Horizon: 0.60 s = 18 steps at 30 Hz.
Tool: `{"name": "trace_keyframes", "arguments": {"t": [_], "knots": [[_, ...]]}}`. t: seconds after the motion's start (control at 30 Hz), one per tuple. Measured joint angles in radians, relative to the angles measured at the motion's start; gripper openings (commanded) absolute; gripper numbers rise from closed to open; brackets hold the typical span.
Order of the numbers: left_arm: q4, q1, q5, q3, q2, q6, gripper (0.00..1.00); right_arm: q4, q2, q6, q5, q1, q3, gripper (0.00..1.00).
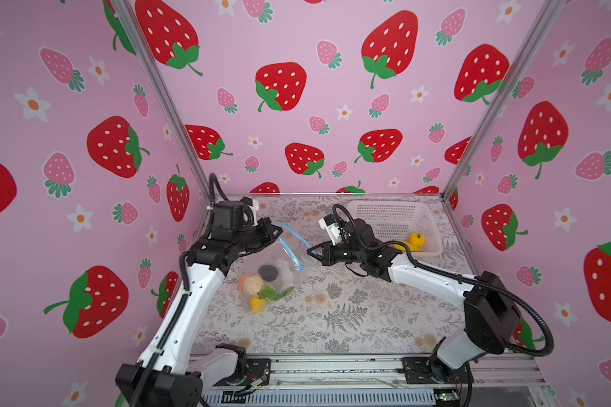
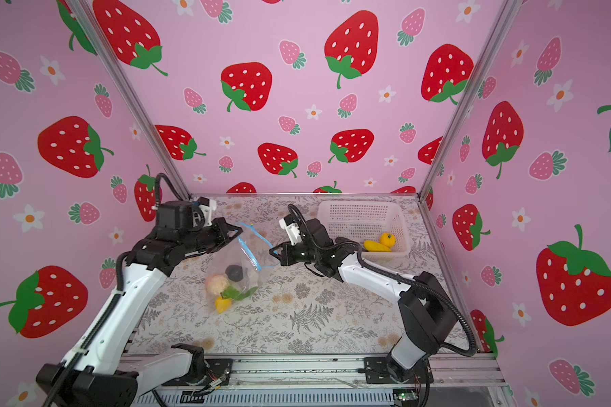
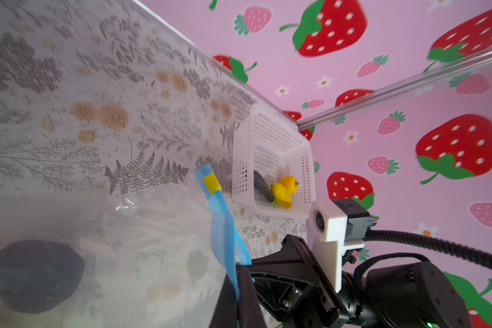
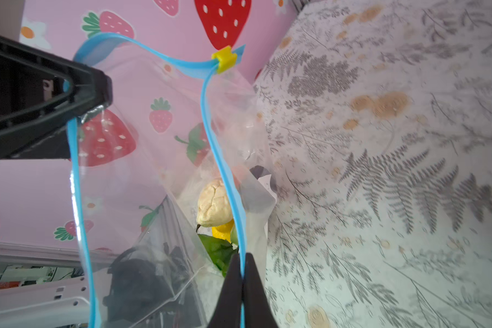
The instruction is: Place the food in the zip-top bag and seal the zipper
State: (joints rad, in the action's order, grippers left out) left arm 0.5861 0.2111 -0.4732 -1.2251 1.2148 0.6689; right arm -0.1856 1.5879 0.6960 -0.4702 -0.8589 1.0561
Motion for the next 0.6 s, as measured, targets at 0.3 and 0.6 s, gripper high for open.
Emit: {"name": "trace_keyframes", "arguments": {"t": [0.3, 0.6], "knots": [[-0.074, 0.217, -0.029, 0.031, 0.226, 0.009, 0.0, 0.068, -0.123, -0.073, -0.019, 0.165, -0.097, 0.47], [-0.064, 0.29, -0.085, -0.07, 0.369, 0.002, 0.0, 0.39, -0.041, -0.676, 0.203, 0.397, 0.238, 0.52]]}}
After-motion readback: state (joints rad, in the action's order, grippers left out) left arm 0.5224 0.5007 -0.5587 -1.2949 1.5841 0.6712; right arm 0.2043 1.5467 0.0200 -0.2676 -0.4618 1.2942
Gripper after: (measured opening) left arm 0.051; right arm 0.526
